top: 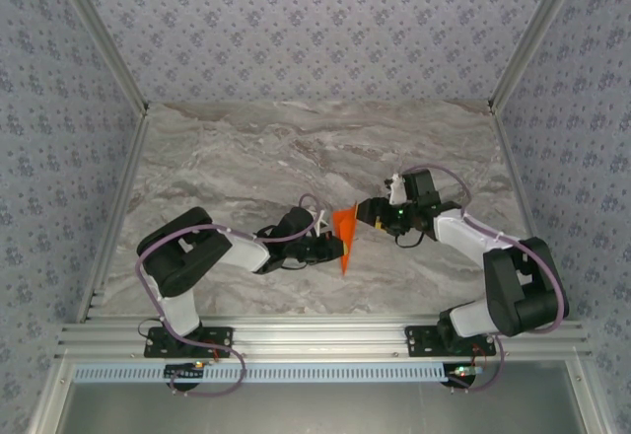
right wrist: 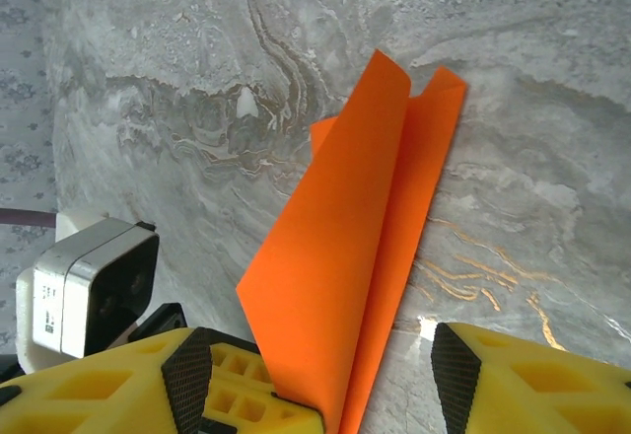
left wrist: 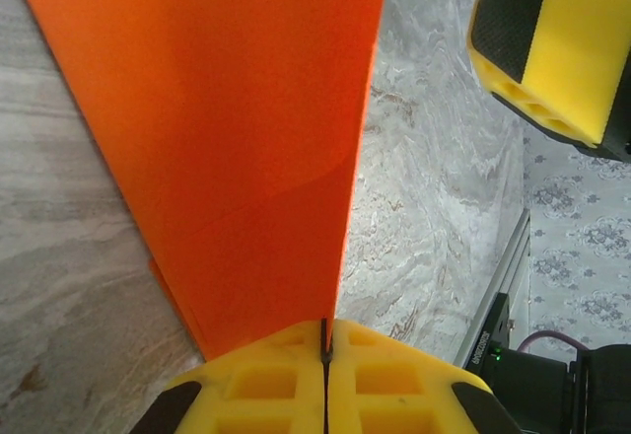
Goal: Fold a paper plane with a square sheet of paper (fold left side to right side)
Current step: Fold the wing for the fifth time at the center of the table.
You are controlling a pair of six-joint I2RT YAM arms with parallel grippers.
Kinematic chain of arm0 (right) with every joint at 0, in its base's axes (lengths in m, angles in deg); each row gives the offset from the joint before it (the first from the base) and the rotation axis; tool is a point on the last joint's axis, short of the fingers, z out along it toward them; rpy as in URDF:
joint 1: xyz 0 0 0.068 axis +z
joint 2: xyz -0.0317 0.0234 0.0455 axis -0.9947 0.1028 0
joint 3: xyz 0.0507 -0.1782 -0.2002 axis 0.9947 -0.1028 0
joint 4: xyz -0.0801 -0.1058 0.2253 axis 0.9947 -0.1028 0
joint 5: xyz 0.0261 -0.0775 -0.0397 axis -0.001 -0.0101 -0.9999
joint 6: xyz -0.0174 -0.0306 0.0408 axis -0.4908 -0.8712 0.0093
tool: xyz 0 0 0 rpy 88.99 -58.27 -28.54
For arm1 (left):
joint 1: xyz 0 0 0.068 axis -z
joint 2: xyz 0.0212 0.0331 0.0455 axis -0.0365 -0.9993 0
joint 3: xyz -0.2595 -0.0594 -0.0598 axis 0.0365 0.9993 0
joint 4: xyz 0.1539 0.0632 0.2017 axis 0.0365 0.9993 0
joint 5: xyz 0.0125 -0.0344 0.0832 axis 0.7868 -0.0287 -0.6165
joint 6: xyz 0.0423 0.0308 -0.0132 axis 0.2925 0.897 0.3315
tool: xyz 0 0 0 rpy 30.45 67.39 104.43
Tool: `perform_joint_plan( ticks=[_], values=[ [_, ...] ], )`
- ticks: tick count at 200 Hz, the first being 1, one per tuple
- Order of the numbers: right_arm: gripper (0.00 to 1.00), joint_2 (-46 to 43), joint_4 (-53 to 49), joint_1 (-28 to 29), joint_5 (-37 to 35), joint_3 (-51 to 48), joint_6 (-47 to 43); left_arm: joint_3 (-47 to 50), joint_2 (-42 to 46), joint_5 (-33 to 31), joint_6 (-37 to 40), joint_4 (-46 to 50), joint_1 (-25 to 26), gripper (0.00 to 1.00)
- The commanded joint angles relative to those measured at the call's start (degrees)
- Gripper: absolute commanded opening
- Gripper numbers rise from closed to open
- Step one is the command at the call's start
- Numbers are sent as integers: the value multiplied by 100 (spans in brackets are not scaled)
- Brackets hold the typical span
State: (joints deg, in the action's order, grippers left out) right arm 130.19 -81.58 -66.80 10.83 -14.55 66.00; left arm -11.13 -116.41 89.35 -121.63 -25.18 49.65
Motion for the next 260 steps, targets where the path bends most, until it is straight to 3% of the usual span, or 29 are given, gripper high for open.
perform_joint_plan(
  ticks=[1,100,192,260],
  values=[
    [64,137,438,57,258,-39,155,45,-58,79,-57,-259,-33,5],
    [66,983,721,379,242,333,581,124,-221,155,-220,-535,-77,5],
    [56,1029,350,414,14,391,441,194,-365,203,-408,-849,-111,5],
    [57,1171,269,446,-58,544,374,255,-388,219,-463,-976,-121,5]
  ],
)
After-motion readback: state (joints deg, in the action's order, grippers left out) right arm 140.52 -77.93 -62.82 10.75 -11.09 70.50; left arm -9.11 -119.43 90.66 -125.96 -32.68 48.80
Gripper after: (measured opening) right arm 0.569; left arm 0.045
